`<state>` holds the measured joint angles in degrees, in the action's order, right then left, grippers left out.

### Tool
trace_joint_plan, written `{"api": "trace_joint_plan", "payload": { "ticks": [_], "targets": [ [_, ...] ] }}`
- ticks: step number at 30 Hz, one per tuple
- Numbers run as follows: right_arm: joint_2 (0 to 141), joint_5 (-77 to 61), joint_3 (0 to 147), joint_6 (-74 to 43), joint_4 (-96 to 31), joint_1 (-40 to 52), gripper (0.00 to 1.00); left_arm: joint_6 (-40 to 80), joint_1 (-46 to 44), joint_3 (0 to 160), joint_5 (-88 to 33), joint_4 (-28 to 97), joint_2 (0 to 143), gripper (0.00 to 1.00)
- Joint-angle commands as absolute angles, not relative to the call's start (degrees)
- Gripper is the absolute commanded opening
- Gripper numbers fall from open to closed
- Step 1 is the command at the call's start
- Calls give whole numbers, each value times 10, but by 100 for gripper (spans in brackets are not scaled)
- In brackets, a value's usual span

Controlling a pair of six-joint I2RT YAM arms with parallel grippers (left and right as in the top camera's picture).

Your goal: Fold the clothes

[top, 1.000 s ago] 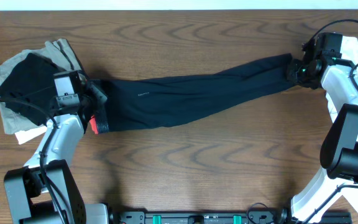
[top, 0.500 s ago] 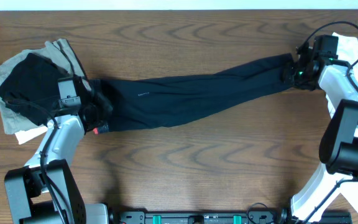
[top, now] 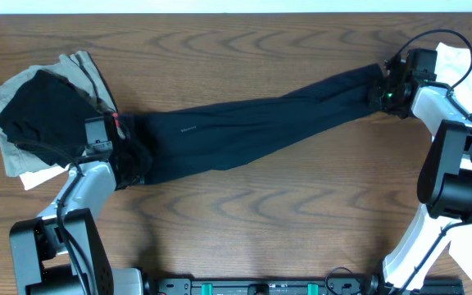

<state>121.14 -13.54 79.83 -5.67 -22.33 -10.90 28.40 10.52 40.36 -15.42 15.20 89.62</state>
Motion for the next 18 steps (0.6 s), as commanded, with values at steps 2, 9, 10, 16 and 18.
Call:
{"api": "trace_joint_plan", "payload": {
  "ticks": [2,9,10,16,18],
  "targets": [
    [1223,-104,806,-95,-228,-112,21,275,105,388,-111,156,899,24],
    [1223,-34,806,-183,-323,-150,17,260,105,388,-109,158,899,24],
    [1223,-34,806,-176,-340,-154,18,255,105,388,-109,158,899,24],
    [1223,2,803,-146,-489,-159,19,225,105,388,-108,165,899,24],
    [1223,30,803,-146,-544,-161,20,211,105,388,-108,164,899,24]
  ]
}}
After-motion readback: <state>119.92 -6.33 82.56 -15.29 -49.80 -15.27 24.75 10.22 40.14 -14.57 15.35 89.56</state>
